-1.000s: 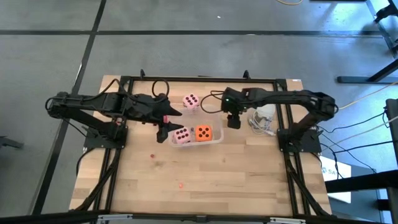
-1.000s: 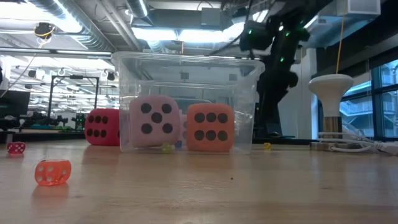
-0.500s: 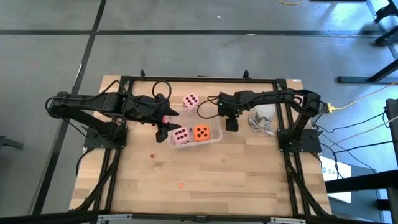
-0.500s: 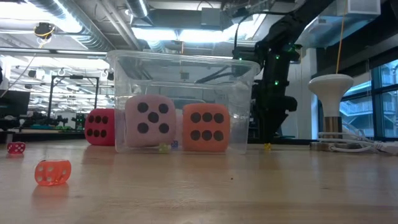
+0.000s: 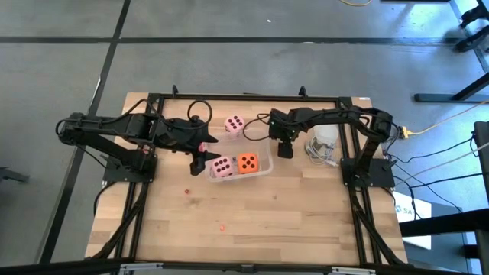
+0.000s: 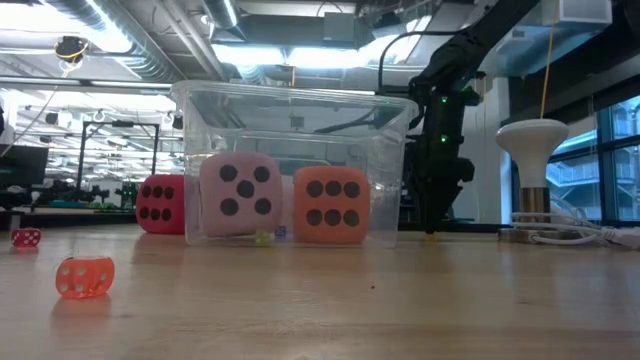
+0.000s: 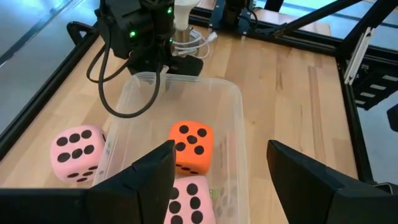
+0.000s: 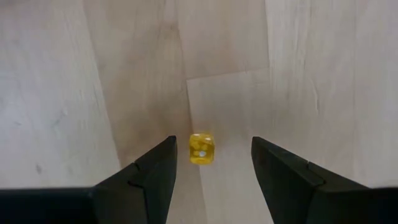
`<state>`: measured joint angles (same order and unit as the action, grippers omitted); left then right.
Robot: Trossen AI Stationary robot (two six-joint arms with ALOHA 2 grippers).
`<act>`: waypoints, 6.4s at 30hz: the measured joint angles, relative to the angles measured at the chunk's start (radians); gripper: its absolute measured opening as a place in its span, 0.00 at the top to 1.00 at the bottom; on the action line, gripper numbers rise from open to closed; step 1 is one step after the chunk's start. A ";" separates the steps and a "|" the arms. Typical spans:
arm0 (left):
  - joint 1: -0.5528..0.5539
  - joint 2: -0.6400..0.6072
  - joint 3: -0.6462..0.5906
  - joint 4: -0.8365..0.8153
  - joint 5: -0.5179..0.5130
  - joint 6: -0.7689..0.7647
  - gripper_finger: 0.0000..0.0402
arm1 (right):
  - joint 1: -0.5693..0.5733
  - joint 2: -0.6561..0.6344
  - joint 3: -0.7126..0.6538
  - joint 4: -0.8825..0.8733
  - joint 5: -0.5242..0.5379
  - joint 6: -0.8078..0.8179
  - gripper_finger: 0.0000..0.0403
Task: Pick & Place Dice
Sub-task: Put the small yellow dice into the transparent bin
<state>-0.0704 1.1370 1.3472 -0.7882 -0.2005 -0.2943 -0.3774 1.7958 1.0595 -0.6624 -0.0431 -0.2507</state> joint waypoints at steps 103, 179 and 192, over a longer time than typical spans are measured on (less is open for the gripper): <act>0.000 -0.113 0.000 -0.008 0.063 -0.037 0.40 | 0.015 -0.276 -0.061 -0.088 0.013 0.533 0.88; 0.000 -0.184 0.000 -0.165 -0.070 -0.005 0.40 | 0.349 0.181 0.602 -0.101 0.054 0.556 0.88; 0.000 -0.185 0.000 -0.166 -0.069 -0.006 0.40 | 0.351 0.188 0.602 -0.071 0.054 0.557 0.59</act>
<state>-0.0704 0.9524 1.3474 -0.9539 -0.2695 -0.3004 -0.0261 1.9835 1.6615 -0.7338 0.0105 0.3058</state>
